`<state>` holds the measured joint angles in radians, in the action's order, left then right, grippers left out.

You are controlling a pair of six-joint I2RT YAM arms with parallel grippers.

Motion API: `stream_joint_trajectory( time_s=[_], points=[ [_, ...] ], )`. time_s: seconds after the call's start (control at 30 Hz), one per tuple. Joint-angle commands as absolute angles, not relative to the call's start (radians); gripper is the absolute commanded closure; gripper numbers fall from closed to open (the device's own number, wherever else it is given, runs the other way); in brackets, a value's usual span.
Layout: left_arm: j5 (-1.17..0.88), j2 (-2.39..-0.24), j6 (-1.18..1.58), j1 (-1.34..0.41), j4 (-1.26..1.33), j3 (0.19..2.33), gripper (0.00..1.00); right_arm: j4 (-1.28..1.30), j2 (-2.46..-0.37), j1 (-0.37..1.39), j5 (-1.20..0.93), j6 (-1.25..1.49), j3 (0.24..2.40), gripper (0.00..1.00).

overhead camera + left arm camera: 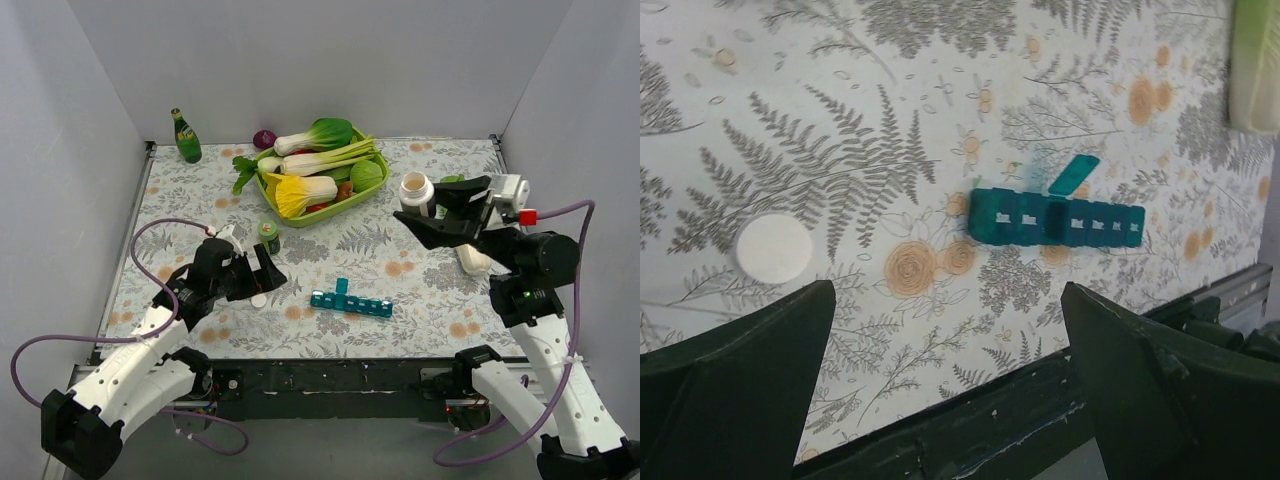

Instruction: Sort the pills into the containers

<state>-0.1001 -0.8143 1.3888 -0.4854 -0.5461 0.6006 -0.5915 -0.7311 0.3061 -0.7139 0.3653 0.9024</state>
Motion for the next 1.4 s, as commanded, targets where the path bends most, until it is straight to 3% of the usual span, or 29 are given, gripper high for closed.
stream_joint_trajectory(
  time_s=[0.0,0.03,0.13,0.27,0.37,0.57,0.8,1.07,1.37],
  points=[
    [-0.279,-0.785,1.224,-0.479,-0.413,0.638,0.02,-0.327,-0.707,0.318,-0.816,-0.03,0.806,0.87],
    [-0.317,-0.775,1.212,-0.479,-0.394,0.635,0.02,-0.251,-0.71,0.318,-0.915,-0.07,0.754,0.87],
    [-0.366,-0.77,1.169,-0.479,-0.33,0.63,0.02,-0.073,-0.732,0.333,-0.951,-0.332,0.701,0.87],
    [-0.423,-0.804,1.144,-0.48,-0.281,0.609,0.02,0.28,-0.828,0.365,-0.902,-0.656,0.692,0.87],
    [-0.46,-0.842,1.16,-0.479,-0.247,0.588,0.02,0.395,-0.925,0.448,-0.783,-0.785,0.712,0.88],
    [-0.437,-0.881,1.219,-0.48,-0.259,0.552,0.02,0.477,-1.067,0.574,-0.631,-0.787,0.738,0.88],
    [-0.338,-0.782,1.298,-0.479,-0.293,0.503,0.02,0.465,-1.187,0.661,-0.517,-0.697,0.753,0.89],
    [-0.209,-0.687,1.186,-0.48,-0.393,0.603,0.02,0.453,-1.27,0.684,-0.433,-0.658,0.793,0.89],
    [-0.212,-0.609,1.124,-0.48,-0.367,0.583,0.02,0.512,-1.324,0.739,-0.385,-0.65,0.848,0.9]
  ],
)
